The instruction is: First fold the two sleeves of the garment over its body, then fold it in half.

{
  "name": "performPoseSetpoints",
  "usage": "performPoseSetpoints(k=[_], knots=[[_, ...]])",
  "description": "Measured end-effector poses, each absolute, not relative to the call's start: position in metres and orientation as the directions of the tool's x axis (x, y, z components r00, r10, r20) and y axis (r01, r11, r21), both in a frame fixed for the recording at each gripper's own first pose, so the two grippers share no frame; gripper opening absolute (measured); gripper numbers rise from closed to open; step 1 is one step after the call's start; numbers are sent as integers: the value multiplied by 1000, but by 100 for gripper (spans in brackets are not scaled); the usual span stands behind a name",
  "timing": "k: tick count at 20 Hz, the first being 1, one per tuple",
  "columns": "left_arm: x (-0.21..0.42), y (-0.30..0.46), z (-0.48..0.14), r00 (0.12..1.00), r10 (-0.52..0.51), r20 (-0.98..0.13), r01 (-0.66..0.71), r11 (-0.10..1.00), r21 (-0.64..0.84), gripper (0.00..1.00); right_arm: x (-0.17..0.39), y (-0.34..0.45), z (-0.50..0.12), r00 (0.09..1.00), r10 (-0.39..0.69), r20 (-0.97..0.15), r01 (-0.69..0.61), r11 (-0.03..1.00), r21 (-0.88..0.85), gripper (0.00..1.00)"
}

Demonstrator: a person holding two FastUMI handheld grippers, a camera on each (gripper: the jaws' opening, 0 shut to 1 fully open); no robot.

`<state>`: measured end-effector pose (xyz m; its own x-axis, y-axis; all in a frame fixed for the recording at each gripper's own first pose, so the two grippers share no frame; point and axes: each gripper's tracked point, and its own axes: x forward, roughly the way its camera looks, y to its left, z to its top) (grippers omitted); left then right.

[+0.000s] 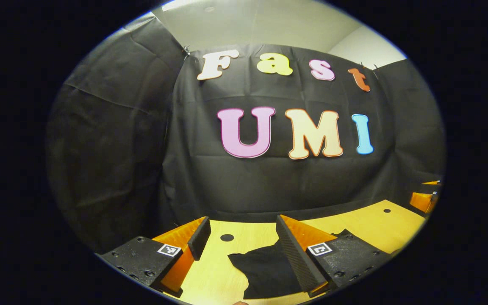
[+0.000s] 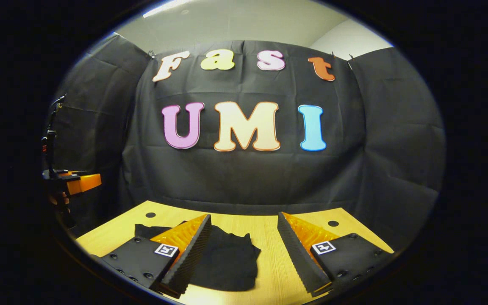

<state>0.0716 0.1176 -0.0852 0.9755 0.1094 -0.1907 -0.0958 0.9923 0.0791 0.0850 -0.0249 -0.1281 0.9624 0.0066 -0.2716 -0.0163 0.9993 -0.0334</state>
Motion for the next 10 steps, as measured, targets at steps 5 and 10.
performPoseSetpoints(k=[5,10], knots=[[7,93,-48,985,113,-126,-106,992,67,92,10,-26,-99,974,48,-221,-51,999,-10,98],[-47,86,-24,988,120,-95,-116,992,42,92,-56,-28,-75,982,62,-178,-58,998,26,98]])
